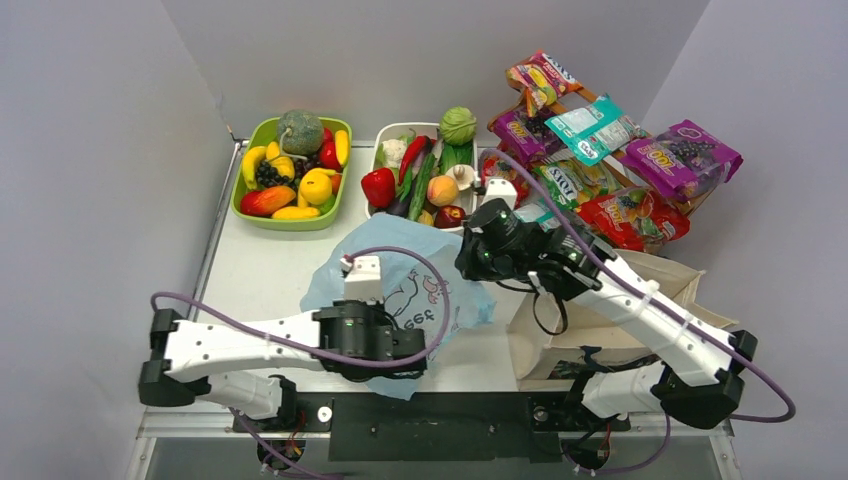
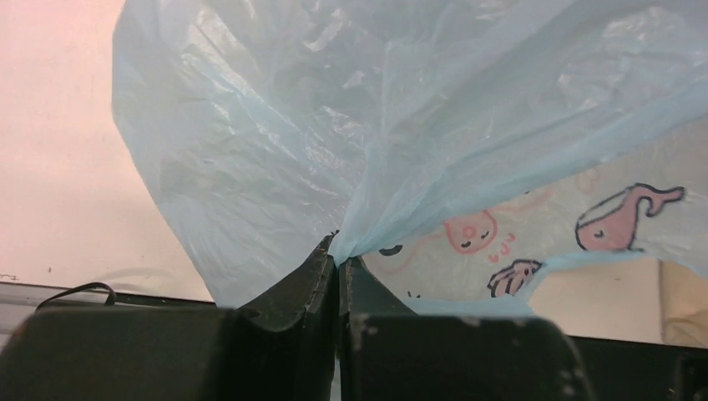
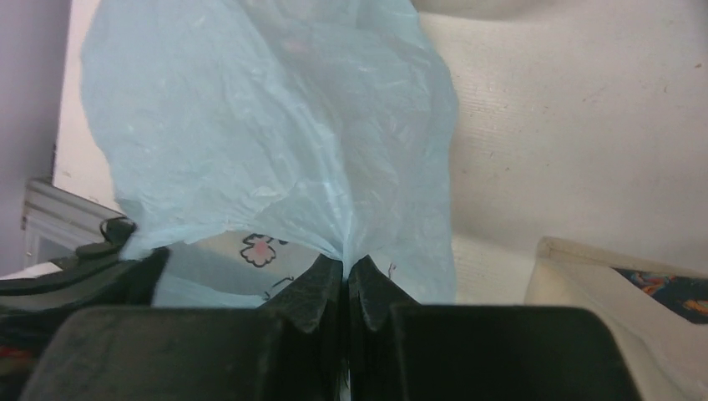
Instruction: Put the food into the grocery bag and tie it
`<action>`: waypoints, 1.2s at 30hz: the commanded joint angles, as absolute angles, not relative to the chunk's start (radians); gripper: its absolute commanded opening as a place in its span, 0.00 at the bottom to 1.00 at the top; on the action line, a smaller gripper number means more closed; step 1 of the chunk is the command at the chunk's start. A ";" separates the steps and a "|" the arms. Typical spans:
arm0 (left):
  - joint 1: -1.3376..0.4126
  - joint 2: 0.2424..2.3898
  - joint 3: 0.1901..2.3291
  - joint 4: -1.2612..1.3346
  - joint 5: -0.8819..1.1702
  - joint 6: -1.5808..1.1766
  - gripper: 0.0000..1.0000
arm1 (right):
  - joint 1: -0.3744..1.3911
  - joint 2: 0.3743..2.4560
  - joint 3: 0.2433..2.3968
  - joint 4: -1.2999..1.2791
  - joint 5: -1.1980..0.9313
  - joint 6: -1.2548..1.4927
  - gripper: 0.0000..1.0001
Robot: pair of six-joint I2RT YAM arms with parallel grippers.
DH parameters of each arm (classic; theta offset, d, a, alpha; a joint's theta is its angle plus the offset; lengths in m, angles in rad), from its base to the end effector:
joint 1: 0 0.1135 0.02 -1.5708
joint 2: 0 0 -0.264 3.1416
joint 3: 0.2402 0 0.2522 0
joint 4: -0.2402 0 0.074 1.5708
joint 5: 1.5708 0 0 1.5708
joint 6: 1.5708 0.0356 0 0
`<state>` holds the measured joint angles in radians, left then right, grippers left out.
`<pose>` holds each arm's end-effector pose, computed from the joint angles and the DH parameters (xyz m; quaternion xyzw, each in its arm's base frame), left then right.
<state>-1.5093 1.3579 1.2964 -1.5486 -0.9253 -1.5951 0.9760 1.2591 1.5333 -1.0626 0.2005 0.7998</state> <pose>0.0412 -0.2065 0.3210 -0.0296 0.8943 0.0259 0.4458 0.1378 0.1910 0.4116 -0.0429 0.9196 0.2359 0.3112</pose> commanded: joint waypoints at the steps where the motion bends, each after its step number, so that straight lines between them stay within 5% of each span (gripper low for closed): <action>1: -1.468 1.181 1.353 -1.598 -0.897 -1.486 0.00 | 0.983 1.338 1.502 -0.984 0.146 0.681 0.00; 14: -1.309 1.001 1.439 -1.598 -0.664 -1.208 0.00 | 0.999 1.428 1.343 -0.871 0.151 0.651 0.00; 23: -1.309 0.977 1.400 -1.598 -0.665 -1.289 0.00 | 1.009 1.825 1.905 -0.795 0.077 0.490 0.00; 30: -1.305 0.873 1.173 -1.548 -0.684 -1.328 0.00 | 1.014 1.902 1.966 -0.755 0.039 0.459 0.01; 31: -1.304 0.858 1.152 -1.529 -0.682 -1.301 0.00 | 1.013 1.884 1.939 -0.758 0.042 0.459 0.06; 34: -1.298 0.788 1.062 -1.434 -0.682 -1.236 0.00 | 1.012 1.835 1.869 -0.772 0.067 0.458 0.47; 36: -1.285 0.763 1.029 -1.429 -0.713 -1.244 0.00 | 1.006 1.798 1.853 -0.811 0.092 0.457 0.61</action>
<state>-1.3052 0.8246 1.0782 -1.5124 -0.6720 -1.2789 1.0088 1.8977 1.8927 -0.7792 0.0509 0.4736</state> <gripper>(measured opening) 0.004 0.484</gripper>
